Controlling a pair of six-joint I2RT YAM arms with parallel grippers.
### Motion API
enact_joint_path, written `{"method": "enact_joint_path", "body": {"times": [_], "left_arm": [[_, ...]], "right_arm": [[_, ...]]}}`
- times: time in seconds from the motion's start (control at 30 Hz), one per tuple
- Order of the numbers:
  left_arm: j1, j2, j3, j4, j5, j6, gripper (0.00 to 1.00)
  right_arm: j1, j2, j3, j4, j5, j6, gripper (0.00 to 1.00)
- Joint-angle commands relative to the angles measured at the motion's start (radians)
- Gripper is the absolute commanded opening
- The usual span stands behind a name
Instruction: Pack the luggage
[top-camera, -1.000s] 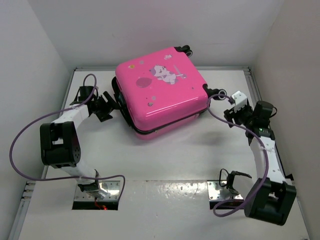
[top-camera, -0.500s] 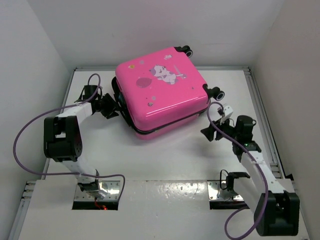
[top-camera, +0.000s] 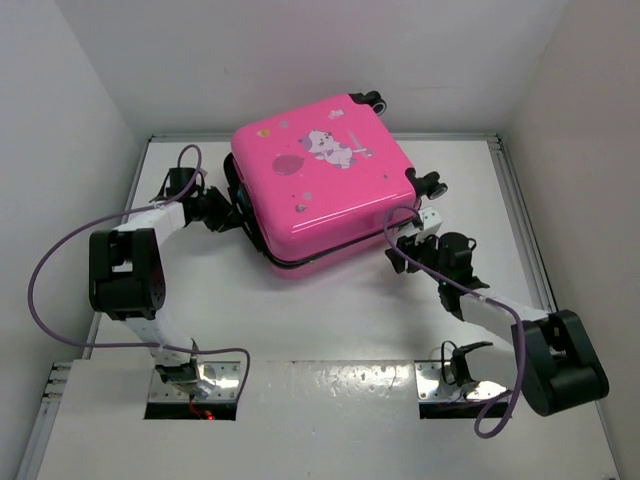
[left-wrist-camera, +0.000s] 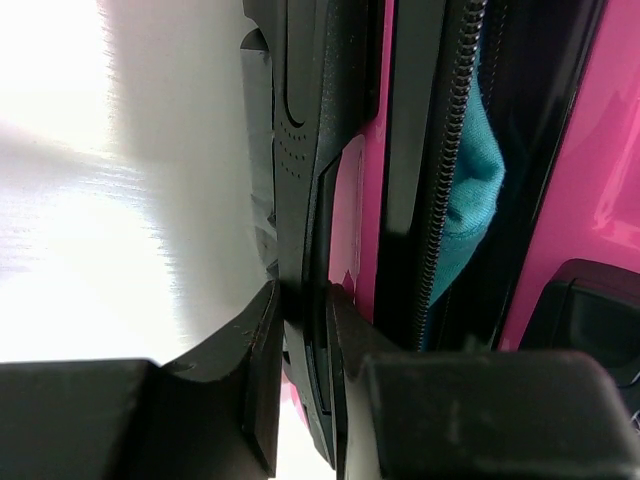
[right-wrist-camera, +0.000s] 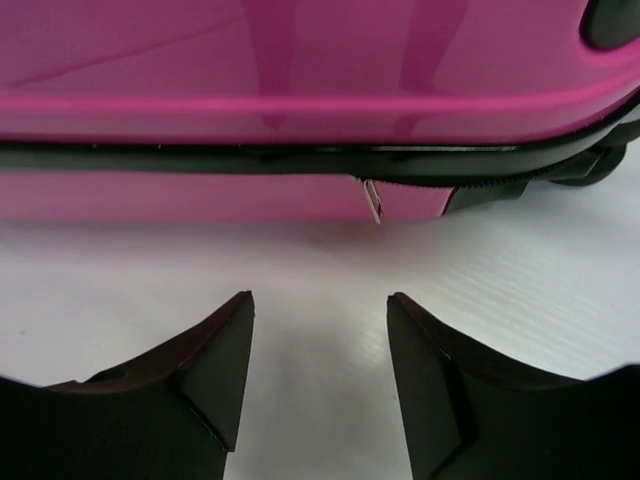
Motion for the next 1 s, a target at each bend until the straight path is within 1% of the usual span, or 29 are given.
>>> {"method": "enact_joint_path", "body": {"times": [0.0,0.13,0.27,0.5,0.6,0.67,0.7,0.77,0.8,0.83,0.93,0.97], "left_arm": [[-0.026,0.069,-0.006,-0.008,-0.082,0.017,0.04],[-0.026,0.087,-0.006,-0.017,-0.105,0.017,0.0],[-0.026,0.097,0.003,-0.026,-0.105,0.026,0.0],[-0.026,0.106,0.012,-0.035,-0.105,0.035,0.0],[-0.026,0.106,0.012,-0.035,-0.105,0.044,0.0],[-0.026,0.106,0.012,-0.035,-0.105,0.044,0.0],[-0.026,0.106,0.003,-0.035,-0.105,0.044,0.0],[-0.026,0.106,-0.006,-0.035,-0.105,0.044,0.0],[-0.026,0.106,-0.006,-0.035,-0.105,0.035,0.0],[-0.026,0.106,-0.015,-0.035,-0.105,0.035,0.0],[-0.016,0.097,-0.015,-0.035,-0.105,0.035,0.0],[-0.005,0.097,-0.015,-0.044,-0.105,0.035,0.0]], "right_arm": [[0.02,0.032,0.043,0.162,0.075,0.02,0.56],[0.04,0.071,0.059,0.201,0.103,0.015,0.55],[0.046,0.109,0.072,0.24,0.123,0.006,0.51],[0.051,0.19,0.098,0.306,0.097,0.011,0.48],[0.045,0.226,0.115,0.336,0.097,0.001,0.45],[0.034,0.252,0.131,0.344,0.092,-0.005,0.41],[0.035,0.263,0.135,0.361,0.091,-0.006,0.34],[0.025,0.281,0.145,0.372,0.083,-0.014,0.25],[0.025,0.286,0.148,0.376,0.082,-0.018,0.17],[0.02,0.289,0.154,0.379,0.08,-0.025,0.13],[0.019,0.283,0.148,0.376,0.08,-0.042,0.02],[0.011,0.275,0.147,0.375,0.082,-0.048,0.0]]}}
